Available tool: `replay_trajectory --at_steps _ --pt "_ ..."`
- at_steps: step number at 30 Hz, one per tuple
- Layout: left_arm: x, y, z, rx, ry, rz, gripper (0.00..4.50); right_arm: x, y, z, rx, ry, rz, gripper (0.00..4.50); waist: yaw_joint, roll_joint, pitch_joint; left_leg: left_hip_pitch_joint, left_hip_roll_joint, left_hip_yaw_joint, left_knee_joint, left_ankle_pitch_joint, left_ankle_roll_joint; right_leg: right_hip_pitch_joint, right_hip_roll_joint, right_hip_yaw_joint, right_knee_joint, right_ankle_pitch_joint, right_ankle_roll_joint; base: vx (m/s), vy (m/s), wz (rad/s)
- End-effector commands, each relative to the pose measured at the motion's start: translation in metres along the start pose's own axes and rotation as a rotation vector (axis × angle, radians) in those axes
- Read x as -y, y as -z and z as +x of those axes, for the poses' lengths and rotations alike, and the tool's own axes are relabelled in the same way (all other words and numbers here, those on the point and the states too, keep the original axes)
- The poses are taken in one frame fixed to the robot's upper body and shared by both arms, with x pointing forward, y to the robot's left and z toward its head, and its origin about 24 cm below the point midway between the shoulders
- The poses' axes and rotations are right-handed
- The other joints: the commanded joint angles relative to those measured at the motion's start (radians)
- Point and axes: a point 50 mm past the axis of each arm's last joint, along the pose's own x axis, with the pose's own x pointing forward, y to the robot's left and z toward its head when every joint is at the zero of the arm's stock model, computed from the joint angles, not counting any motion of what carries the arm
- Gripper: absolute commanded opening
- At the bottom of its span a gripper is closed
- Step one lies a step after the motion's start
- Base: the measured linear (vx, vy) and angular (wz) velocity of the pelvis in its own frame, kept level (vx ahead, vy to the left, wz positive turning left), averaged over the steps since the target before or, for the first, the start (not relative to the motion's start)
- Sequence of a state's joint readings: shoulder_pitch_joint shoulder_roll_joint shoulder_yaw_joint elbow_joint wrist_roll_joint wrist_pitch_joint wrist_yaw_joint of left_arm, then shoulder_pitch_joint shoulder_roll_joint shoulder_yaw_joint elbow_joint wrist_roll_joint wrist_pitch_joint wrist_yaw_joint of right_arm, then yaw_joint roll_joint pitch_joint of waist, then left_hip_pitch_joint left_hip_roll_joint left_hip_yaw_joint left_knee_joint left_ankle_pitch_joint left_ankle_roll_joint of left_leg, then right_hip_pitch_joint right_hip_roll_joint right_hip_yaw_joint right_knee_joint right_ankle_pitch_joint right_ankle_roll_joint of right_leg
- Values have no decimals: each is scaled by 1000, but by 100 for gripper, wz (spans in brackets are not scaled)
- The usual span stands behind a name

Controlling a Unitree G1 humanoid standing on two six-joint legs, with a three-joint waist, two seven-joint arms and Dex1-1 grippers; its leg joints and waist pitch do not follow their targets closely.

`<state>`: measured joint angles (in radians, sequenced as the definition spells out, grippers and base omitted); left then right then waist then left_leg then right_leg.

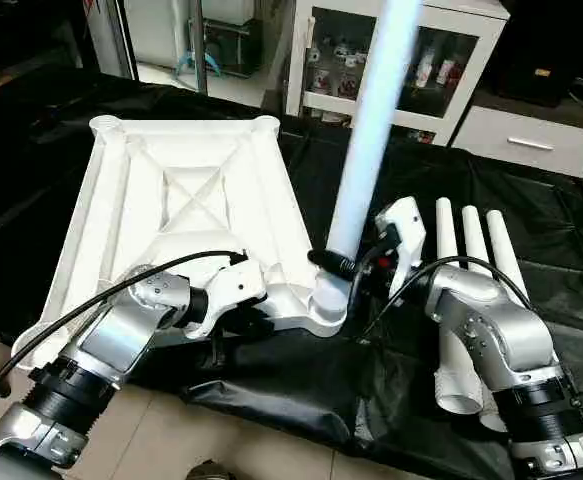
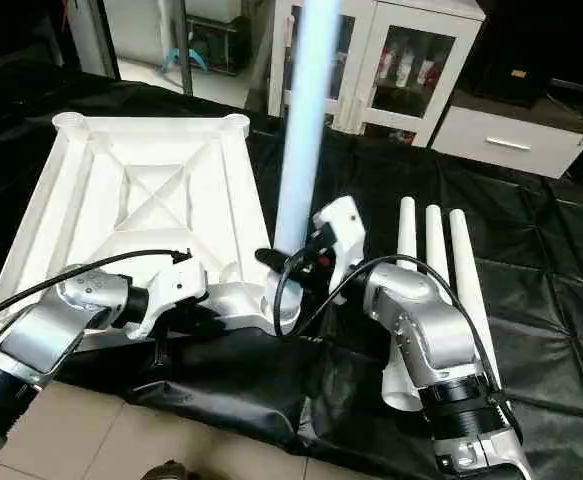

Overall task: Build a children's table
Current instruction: Insert table leg to table base

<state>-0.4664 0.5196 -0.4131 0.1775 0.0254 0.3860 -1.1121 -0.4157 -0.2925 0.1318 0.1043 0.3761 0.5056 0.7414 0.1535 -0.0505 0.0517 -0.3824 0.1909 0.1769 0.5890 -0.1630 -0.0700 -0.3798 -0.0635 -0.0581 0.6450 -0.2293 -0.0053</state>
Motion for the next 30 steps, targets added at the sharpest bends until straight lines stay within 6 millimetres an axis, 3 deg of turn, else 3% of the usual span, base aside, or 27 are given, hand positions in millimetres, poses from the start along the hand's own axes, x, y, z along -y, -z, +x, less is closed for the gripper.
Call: replay_trajectory --at_steps 1,6,13,18,23,27,30 --pt "16 14 18 -52 85 -28 0 0 2 -3 -38 -10 4 185 -6 2 -60 28 46 -14 -75 -179 -20 28 -87 50 -79 -103 -161 0 0 0" --pt "15 14 18 -55 77 -26 0 0 5 -1 -40 -4 20 185 -5 3 -59 29 47 -16 -78 -216 -34 26 -90 51 -85 -150 -153 0 0 0" --pt "15 13 18 -54 81 -21 0 5 12 5 -53 36 45 185 -7 2 -61 29 47 -16 -78 -214 -40 25 -89 50 -83 -128 -160 0 0 0" --pt "16 14 19 -56 79 -17 0 7 13 7 -43 48 71 185 -10 1 -56 32 48 -19 -84 -269 -52 22 -90 51 -90 -196 -148 0 0 0" --pt "17 15 19 -54 74 -17 0 13 19 4 -12 84 138 185 -14 -3 -50 43 51 -26 -91 -375 -72 17 -98 53 -106 -344 -131 0 0 0" --pt "16 15 18 -54 66 -14 0 17 26 -1 26 125 193 185 -13 -2 -54 43 50 -23 -92 -348 -68 18 -96 54 -102 -270 -145 0 0 0" --pt "15 15 18 -52 57 -15 0 17 31 -5 66 145 206 185 -12 1 -54 42 50 -23 -93 -347 -68 19 -94 53 -101 -264 -145 0 0 0"
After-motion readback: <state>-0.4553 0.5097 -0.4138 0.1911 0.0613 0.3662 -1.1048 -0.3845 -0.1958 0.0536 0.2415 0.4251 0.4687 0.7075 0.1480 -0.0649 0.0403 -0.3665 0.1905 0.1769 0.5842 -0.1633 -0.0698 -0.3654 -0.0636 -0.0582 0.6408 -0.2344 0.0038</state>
